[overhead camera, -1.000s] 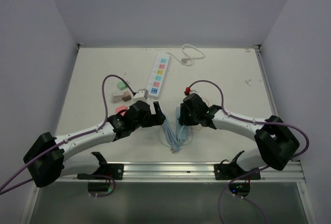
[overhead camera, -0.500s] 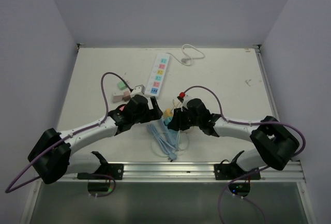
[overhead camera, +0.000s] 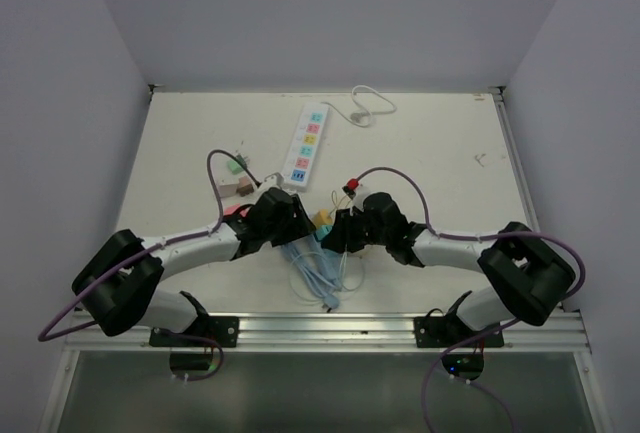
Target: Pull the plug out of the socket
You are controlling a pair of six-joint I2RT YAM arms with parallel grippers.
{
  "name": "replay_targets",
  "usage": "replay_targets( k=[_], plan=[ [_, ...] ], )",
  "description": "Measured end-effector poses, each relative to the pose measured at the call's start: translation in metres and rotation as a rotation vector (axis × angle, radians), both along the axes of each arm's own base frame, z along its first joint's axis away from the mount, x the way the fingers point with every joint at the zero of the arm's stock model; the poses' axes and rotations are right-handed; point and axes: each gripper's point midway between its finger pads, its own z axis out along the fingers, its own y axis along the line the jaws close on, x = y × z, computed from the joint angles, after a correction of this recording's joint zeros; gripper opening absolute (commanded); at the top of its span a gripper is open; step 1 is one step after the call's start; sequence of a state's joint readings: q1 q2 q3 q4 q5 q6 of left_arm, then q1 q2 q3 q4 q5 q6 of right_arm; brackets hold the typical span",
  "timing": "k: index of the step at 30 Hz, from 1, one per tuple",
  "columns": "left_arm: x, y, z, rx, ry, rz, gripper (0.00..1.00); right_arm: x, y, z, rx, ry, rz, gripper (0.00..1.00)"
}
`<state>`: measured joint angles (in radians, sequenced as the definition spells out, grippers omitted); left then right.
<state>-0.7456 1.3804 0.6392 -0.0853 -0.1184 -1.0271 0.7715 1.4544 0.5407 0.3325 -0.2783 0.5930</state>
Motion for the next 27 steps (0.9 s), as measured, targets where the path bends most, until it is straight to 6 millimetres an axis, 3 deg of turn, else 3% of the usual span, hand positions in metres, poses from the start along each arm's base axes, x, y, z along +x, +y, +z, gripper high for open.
replay_targets(
  k=[5,11,17,27],
  plan=[
    [0.003,-0.002,-0.005,-0.056,-0.007,0.026,0.58,0.001,0.002,-0.002,0.018,0.003,-0.008,0.0],
    [0.006,-0.009,-0.003,-0.137,-0.034,0.031,0.39,0.001,0.003,-0.004,0.042,0.009,-0.017,0.0],
    [0.006,-0.011,0.0,-0.199,-0.048,0.056,0.02,-0.001,0.006,-0.005,0.06,0.027,-0.011,0.0],
    [0.006,0.001,0.011,-0.153,-0.078,0.089,0.0,0.001,0.009,0.002,0.042,0.023,-0.007,0.0]
  ],
)
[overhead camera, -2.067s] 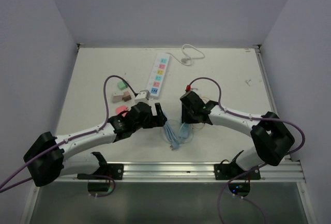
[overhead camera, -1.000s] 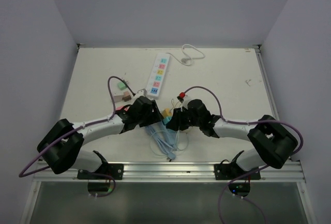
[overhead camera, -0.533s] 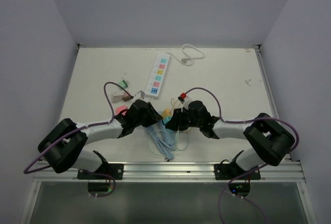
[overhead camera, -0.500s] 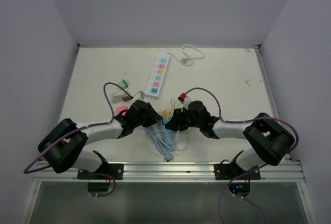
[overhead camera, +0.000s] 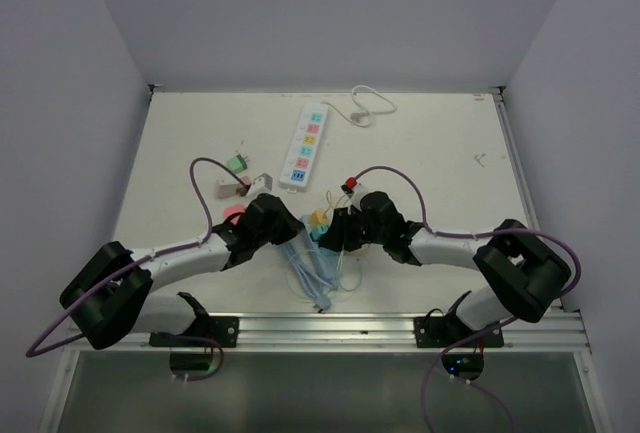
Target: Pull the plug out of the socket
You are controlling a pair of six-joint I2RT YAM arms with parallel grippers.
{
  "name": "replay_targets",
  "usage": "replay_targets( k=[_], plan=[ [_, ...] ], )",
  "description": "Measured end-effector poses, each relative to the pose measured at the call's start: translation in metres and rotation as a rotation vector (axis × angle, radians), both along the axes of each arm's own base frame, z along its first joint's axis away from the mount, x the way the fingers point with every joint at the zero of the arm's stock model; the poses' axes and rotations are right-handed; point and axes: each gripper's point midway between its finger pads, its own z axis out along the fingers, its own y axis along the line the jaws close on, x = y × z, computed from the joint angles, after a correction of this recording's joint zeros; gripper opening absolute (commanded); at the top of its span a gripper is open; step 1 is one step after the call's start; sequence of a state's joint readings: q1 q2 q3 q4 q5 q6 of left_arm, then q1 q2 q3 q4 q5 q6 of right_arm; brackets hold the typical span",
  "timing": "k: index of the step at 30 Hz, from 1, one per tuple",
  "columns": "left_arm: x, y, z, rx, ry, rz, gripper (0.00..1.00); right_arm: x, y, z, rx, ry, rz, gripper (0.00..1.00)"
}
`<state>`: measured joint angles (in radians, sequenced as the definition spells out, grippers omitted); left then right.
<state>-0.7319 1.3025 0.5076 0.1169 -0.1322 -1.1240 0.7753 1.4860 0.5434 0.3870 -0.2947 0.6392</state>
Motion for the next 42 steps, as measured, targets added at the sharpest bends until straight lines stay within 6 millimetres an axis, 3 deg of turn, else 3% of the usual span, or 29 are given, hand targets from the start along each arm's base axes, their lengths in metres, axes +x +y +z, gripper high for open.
replay_targets(
  k=[7,16,19,20,23,24,31,36,42],
  plan=[
    [0.009,0.05,-0.013,0.245,-0.021,0.111,0.0,-0.005,-0.011,-0.006,-0.076,0.059,-0.015,0.0],
    [0.005,0.065,-0.021,0.325,-0.004,0.122,0.02,-0.008,-0.012,-0.006,-0.108,0.097,-0.012,0.0],
    [0.004,0.061,-0.019,0.311,-0.009,0.098,0.3,-0.008,-0.012,-0.004,-0.11,0.1,-0.01,0.0],
    [0.004,0.058,-0.016,0.293,-0.014,0.09,0.46,-0.008,-0.011,-0.003,-0.108,0.1,-0.008,0.0],
    [0.005,0.045,-0.003,0.208,-0.04,0.069,0.67,-0.007,-0.011,-0.001,-0.104,0.095,-0.007,0.0],
    [0.005,0.04,0.001,0.178,-0.046,0.063,0.68,-0.007,-0.011,-0.001,-0.103,0.094,-0.006,0.0],
    [0.007,0.01,0.014,0.006,-0.047,0.034,0.69,-0.007,-0.006,0.003,-0.077,0.086,0.008,0.0],
    [0.003,-0.005,0.001,-0.053,0.001,-0.001,0.65,-0.007,-0.006,0.003,-0.07,0.08,0.007,0.0],
    [-0.007,-0.002,-0.015,-0.094,0.036,0.008,0.58,-0.008,-0.007,-0.001,-0.061,0.079,0.005,0.0]
  ],
)
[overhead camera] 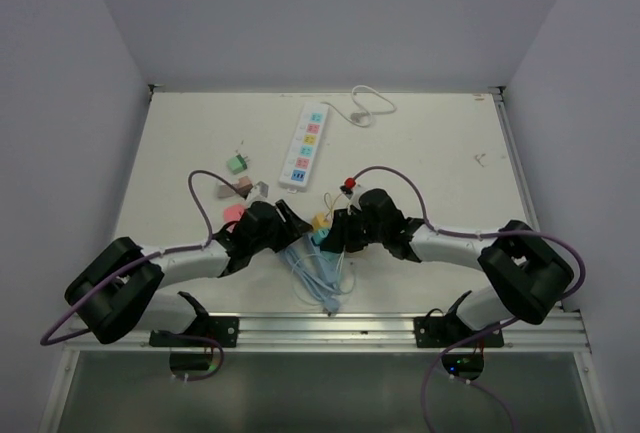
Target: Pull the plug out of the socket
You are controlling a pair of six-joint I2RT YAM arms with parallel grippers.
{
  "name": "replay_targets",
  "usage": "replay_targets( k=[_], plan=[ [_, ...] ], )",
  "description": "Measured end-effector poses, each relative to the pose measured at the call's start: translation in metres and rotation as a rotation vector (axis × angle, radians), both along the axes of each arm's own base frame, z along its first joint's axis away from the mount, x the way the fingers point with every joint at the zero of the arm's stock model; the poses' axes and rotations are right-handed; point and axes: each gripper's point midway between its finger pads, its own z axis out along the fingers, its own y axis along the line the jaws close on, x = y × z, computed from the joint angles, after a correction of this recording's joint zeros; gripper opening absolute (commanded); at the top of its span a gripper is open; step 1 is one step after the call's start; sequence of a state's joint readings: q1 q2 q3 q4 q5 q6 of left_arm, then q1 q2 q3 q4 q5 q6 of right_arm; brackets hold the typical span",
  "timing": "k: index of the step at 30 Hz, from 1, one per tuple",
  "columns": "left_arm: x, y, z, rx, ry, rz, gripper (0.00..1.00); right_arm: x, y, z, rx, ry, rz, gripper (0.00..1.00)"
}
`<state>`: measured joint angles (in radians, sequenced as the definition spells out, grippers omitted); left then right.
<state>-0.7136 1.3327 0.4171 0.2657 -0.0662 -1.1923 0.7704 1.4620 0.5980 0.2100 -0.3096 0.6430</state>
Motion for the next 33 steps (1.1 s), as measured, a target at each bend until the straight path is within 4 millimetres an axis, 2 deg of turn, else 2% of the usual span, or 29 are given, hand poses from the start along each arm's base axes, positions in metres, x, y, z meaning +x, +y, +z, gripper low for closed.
replay_targets(
  k=[8,12,21,24,26,28,31,32,33],
  plan=[
    [0.001,0.001,-0.003,-0.076,-0.037,0.019,0.54,-0.002,0.004,-0.004,0.029,0.014,0.007,0.0],
    [0.002,0.001,-0.004,-0.104,-0.045,0.029,0.47,-0.002,0.005,-0.006,0.037,0.021,0.003,0.0],
    [-0.002,0.006,-0.01,-0.15,-0.048,0.058,0.24,-0.004,0.008,-0.006,0.057,0.031,0.012,0.0],
    [-0.003,0.007,-0.01,-0.158,-0.048,0.065,0.09,-0.004,0.008,-0.006,0.058,0.034,0.012,0.0],
    [-0.002,0.008,-0.009,-0.156,-0.048,0.068,0.05,-0.004,0.008,-0.006,0.058,0.035,0.012,0.01],
    [-0.003,0.009,-0.009,-0.153,-0.047,0.072,0.0,-0.004,0.008,-0.006,0.054,0.038,0.013,0.04],
    [-0.004,0.011,-0.007,-0.146,-0.044,0.075,0.0,-0.005,0.009,-0.005,0.036,0.046,0.021,0.17],
    [-0.005,0.012,-0.007,-0.143,-0.044,0.076,0.0,-0.005,0.009,-0.004,0.027,0.049,0.025,0.26],
    [-0.005,0.012,-0.006,-0.14,-0.043,0.078,0.0,-0.006,0.009,-0.004,0.017,0.054,0.028,0.29]
  ],
)
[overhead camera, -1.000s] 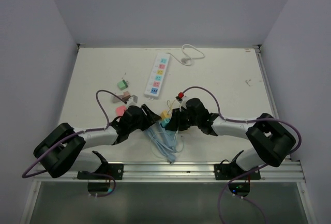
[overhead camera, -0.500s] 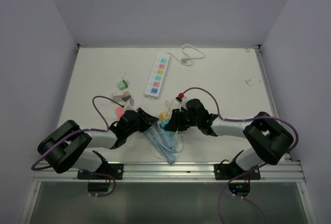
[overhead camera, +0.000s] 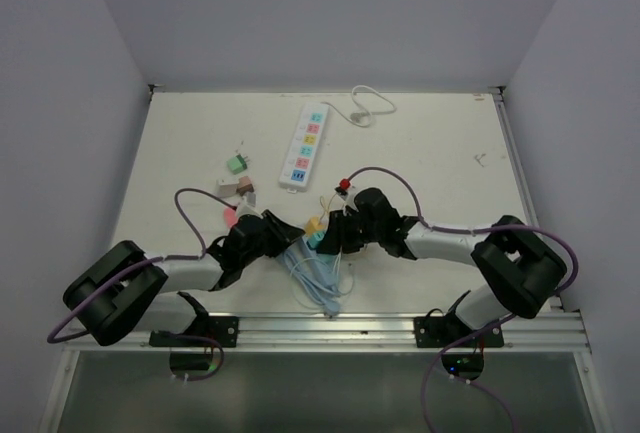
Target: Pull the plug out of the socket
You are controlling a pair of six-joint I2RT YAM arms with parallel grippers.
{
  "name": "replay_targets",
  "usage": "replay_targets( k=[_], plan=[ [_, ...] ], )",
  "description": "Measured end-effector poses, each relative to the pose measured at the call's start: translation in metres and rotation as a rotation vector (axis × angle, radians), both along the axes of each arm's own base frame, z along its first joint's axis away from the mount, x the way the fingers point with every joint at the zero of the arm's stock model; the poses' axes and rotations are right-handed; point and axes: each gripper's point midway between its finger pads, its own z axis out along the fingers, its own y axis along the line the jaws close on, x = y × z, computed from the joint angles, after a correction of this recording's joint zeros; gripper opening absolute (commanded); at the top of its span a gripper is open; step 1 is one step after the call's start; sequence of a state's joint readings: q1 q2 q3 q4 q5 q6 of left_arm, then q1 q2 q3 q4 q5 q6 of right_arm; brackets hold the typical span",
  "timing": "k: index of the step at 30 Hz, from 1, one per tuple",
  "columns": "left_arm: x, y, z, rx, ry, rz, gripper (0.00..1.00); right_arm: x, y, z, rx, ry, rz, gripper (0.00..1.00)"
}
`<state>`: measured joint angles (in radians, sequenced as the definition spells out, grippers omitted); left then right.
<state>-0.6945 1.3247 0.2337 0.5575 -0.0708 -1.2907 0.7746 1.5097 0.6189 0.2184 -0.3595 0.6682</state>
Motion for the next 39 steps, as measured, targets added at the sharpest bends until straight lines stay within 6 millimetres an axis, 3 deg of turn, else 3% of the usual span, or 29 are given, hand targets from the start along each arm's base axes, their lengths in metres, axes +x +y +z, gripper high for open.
replay_targets(
  k=[7,11,17,27,30,37,39],
  plan=[
    [0.002,0.0,0.003,0.016,0.005,0.005,0.0,-0.001,-0.002,0.005,-0.063,0.032,0.008,0.46],
    [0.0,0.004,-0.003,0.042,0.026,0.014,0.0,0.002,-0.001,0.018,-0.055,0.023,0.004,0.58],
    [0.001,0.005,-0.002,0.05,0.026,0.016,0.0,0.002,-0.003,0.028,-0.063,0.016,0.0,0.58],
    [0.0,0.009,-0.002,0.068,0.028,0.027,0.0,0.0,-0.007,0.02,-0.097,0.038,0.006,0.55],
    [0.0,0.01,-0.002,0.074,0.025,0.027,0.0,-0.002,-0.008,0.011,-0.117,0.055,0.012,0.46],
    [0.0,0.013,-0.001,0.091,0.025,0.034,0.0,-0.004,-0.007,0.009,-0.121,0.058,0.034,0.08],
    [0.0,0.013,0.0,0.101,0.023,0.036,0.0,-0.004,-0.008,0.01,-0.125,0.057,0.039,0.03]
  ],
)
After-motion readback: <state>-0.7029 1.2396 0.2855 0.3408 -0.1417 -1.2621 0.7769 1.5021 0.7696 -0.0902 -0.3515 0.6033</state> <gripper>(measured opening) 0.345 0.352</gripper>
